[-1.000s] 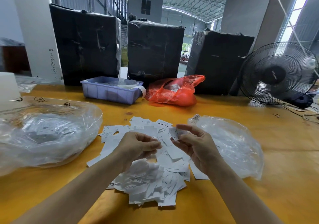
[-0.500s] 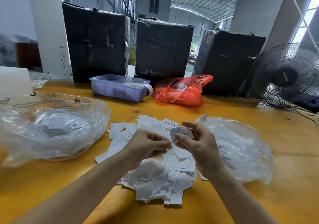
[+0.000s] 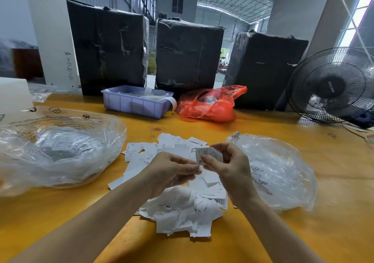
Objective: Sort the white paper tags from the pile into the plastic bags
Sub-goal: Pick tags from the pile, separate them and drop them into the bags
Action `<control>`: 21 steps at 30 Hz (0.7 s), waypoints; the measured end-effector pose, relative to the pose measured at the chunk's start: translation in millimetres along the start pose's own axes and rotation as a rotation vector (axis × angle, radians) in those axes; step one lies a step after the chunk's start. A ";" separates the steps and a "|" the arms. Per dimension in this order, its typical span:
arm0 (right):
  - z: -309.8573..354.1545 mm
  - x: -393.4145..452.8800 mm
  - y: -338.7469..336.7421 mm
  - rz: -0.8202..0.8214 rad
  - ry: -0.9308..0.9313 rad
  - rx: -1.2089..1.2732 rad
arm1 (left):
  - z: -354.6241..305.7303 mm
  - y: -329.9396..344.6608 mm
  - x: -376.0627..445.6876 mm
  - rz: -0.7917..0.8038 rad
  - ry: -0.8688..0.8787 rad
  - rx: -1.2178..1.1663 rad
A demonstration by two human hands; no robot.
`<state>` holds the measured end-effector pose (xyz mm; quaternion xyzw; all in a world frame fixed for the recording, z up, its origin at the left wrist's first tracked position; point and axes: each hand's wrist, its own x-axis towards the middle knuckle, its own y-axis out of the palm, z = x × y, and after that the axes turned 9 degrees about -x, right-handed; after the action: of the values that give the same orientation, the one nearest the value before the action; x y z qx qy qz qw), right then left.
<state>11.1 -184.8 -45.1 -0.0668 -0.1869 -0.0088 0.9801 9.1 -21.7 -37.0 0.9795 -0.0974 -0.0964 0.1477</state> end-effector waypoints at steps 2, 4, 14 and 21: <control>0.0 -0.2 0.5 -0.013 -0.014 -0.025 | -0.1 0.1 0.0 0.012 -0.007 0.001; 0.1 -0.6 1.1 -0.023 -0.027 -0.046 | 0.0 -0.6 0.1 0.016 -0.012 0.005; 2.8 -2.9 2.3 -0.055 -0.077 -0.114 | -0.2 -3.0 1.9 0.003 -0.021 0.006; 3.5 -4.2 3.8 -0.022 -0.082 -0.165 | 0.3 -4.8 3.0 -0.014 -0.014 -0.020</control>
<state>6.1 -180.6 -43.9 -0.1454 -0.2262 -0.0321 0.9626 12.7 -17.9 -39.3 0.9779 -0.0908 -0.1053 0.1564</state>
